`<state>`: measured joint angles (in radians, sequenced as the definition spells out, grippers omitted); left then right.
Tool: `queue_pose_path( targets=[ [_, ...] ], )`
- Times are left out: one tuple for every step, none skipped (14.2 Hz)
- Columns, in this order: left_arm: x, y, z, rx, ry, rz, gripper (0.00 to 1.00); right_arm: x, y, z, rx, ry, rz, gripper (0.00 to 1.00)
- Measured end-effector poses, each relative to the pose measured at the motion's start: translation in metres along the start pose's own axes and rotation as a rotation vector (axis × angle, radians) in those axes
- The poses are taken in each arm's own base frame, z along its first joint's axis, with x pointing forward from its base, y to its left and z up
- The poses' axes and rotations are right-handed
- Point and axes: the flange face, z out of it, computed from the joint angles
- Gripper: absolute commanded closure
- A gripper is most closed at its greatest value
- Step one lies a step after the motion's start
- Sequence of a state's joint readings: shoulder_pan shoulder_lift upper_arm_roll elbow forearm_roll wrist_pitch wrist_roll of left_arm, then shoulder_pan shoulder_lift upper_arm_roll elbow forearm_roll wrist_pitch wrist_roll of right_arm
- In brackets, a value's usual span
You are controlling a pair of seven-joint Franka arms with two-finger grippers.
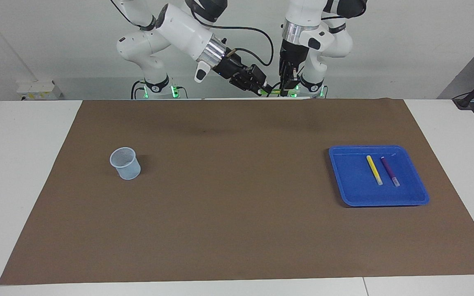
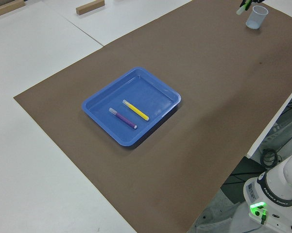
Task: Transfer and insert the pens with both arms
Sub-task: 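Grasp the green pen's free end with the right gripper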
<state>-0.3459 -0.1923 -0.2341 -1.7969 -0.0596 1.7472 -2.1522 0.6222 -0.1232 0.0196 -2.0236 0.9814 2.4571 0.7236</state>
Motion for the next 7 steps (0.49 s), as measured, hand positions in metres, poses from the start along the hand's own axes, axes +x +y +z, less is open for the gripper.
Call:
queue_pose_path(
  targets=[
    [0.0008,0.0004,-0.0005,-0.002,0.001,-0.003,1.0,0.0002,0.0009,0.0004,-0.002,0.0,0.001,0.68],
    [0.0031,0.0016,-0.0015,-0.005,0.002,-0.008,1.0,0.0002,0.003,0.0016,-0.006,-0.001,0.003,0.7],
    [0.0037,0.0016,-0.0019,-0.005,0.002,-0.009,1.0,-0.0017,0.0033,0.0028,-0.005,-0.005,0.005,0.72],
    [0.0035,0.0014,-0.0021,-0.006,0.002,-0.009,1.0,-0.0035,0.0033,0.0036,-0.004,-0.009,0.005,0.75],
    [0.0035,0.0011,-0.0026,-0.006,0.001,-0.009,1.0,-0.0047,0.0031,0.0038,-0.003,-0.011,0.005,0.75],
    [0.0036,0.0009,-0.0032,-0.008,0.001,-0.009,1.0,-0.0056,0.003,0.0039,-0.003,-0.013,0.005,0.78],
    [0.0047,0.001,-0.003,-0.007,0.002,-0.014,1.0,-0.0063,0.0022,0.0029,0.004,-0.014,0.01,0.81]
  ],
)
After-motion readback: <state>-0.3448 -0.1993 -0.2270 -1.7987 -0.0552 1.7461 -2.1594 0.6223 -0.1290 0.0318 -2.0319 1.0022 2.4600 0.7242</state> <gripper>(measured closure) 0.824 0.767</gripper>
